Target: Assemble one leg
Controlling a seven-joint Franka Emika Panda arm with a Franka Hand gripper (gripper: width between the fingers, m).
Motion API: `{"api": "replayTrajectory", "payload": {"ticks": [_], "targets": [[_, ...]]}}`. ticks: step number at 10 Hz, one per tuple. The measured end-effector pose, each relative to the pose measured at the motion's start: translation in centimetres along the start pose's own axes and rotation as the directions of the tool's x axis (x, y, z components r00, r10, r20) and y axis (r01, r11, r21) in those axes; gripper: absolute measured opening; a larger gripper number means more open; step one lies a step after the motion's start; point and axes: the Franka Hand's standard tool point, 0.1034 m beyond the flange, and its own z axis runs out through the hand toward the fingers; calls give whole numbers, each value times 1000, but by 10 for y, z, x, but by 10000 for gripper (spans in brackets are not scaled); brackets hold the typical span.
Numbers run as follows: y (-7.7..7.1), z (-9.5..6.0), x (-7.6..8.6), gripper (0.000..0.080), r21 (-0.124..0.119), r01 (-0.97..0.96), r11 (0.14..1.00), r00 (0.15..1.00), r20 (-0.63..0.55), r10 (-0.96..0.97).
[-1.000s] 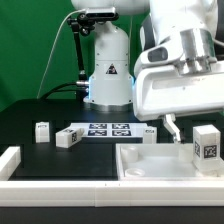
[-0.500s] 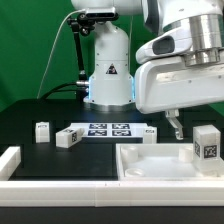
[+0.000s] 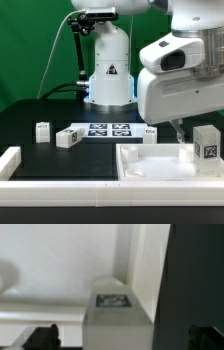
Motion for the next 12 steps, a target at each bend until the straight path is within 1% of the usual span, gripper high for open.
{"api": "replayTrajectory", "payload": {"ticks": [1,2,3,5,8,9,10,11,12], "targets": [[1,3,-1,649,-3,-1,1000,1000,-14,1],[1,3,-1,621,-3,-1,1000,1000,-11,1],[1,3,-1,621,-3,-1,1000,1000,-12,1],[2,3,-1,291,-4,-2,1000,1000,-12,2],[4,4,-1,294,-4,-41,999,999,-12,41],[5,4,0,294,-1,-181,983,983,-34,181],[6,4,0,294,10,-325,946,944,-54,325],[7,4,-1,294,22,-440,898,895,-67,441],[7,5,-1,294,31,-507,861,858,-74,508]]}}
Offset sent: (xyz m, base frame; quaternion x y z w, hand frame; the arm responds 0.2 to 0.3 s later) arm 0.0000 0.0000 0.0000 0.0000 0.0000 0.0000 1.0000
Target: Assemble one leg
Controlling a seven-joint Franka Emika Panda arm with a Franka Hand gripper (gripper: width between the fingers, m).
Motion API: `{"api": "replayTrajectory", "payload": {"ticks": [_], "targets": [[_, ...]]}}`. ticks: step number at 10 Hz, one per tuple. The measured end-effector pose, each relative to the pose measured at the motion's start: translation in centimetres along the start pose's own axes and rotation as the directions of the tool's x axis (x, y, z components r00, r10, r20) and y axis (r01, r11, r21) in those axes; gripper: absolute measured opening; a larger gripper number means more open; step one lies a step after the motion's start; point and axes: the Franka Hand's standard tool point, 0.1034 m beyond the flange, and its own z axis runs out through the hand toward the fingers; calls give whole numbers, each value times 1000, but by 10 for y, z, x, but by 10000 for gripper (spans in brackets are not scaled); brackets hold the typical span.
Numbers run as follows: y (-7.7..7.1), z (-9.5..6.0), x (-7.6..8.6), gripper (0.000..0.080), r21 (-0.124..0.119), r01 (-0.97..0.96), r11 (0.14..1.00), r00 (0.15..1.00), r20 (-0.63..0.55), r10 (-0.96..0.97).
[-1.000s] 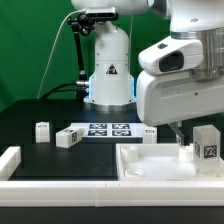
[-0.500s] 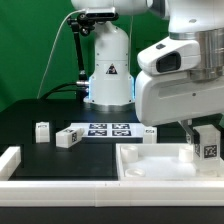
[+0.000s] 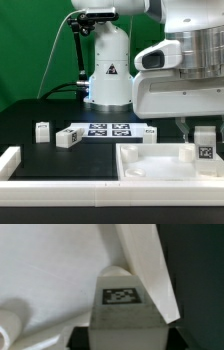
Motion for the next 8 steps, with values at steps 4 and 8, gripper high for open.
{"api": "replayTrajectory", "payload": {"ticks": [4,8], "targets": [[0,0,0,294,6,-477,879,878,-35,477],[0,0,-1,294,5,-641,768,767,-25,641]]}}
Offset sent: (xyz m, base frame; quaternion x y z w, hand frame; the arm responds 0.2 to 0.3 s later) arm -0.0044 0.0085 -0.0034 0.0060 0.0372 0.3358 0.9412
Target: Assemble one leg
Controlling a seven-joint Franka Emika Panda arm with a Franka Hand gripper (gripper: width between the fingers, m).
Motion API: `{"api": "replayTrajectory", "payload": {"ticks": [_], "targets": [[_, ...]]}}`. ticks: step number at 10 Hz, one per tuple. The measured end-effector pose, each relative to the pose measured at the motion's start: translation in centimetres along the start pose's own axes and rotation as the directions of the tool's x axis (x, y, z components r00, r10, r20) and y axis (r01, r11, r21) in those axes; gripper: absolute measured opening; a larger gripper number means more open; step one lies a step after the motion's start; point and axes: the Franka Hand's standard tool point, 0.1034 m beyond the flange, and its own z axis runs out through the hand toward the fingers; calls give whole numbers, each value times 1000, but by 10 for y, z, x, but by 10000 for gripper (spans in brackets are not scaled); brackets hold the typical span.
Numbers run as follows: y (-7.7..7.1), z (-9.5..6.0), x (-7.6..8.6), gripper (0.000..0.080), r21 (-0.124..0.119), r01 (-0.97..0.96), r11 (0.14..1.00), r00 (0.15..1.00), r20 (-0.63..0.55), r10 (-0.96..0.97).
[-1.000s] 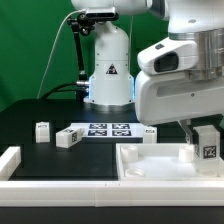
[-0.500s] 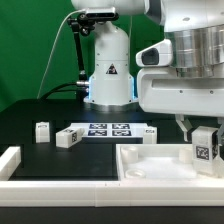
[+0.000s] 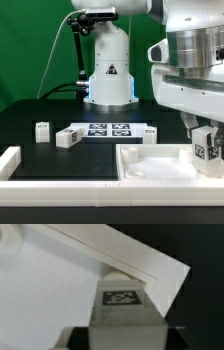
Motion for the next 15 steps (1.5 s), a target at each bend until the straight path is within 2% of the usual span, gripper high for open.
{"api": "replayTrajectory", "payload": {"ticks": [1,2,3,4,5,9,10,14,15], "targets": [[0,0,0,294,0,53,999,999,0,-53],[0,0,1,472,1,80,997,997,3,-80],[0,0,0,472,-2,122,993,993,5,-122],[0,0,-1,608,-6,251,968,968,2,-250],[0,0,-2,637,-8,372,928,928,3,-372],[0,0,-3,649,-6,688,725,725,4,-688],[-1,0,-3,649,-5,764,645,645,3,-764],[-3,1,-7,649,-13,933,359,359,-6,-933],[-3,1,-6,649,-12,939,343,343,-5,-939]]}}
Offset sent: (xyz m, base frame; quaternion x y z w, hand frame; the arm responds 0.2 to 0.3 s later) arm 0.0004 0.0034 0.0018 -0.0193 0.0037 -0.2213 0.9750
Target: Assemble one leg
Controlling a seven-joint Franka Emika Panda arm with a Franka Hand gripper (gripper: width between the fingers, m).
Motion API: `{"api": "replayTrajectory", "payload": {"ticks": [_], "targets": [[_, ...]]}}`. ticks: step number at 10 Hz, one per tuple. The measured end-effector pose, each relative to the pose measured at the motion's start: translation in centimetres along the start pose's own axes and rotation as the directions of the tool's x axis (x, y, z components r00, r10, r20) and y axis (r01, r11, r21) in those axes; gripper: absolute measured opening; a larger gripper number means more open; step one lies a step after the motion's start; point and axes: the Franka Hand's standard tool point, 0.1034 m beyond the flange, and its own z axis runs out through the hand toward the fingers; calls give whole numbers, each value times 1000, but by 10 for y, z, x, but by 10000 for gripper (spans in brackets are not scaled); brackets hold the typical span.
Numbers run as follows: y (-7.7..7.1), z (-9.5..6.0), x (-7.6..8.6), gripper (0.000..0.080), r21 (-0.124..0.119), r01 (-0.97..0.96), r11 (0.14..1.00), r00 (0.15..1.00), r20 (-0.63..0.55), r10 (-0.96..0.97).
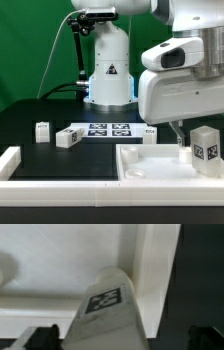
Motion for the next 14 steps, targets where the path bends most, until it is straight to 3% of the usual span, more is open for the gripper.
{"api": "replayTrajectory", "payload": {"ticks": [1,2,3,4,7,10,11,14], "targets": [[0,0,0,534,0,-4,1000,1000,0,4],[0,0,0,534,0,-4,1000,1000,0,4],[0,0,0,350,0,-4,1000,1000,1,4],[2,0,0,290,-1,-6,1000,1000,1,6],[2,1,0,291,0,-64,998,998,-1,64],[5,2,1,290,10,-457,889,889,-8,457],[6,2,1,291,13,-550,835,835,-8,550],[9,2,0,291,23,-864,502,503,-2,865]]}}
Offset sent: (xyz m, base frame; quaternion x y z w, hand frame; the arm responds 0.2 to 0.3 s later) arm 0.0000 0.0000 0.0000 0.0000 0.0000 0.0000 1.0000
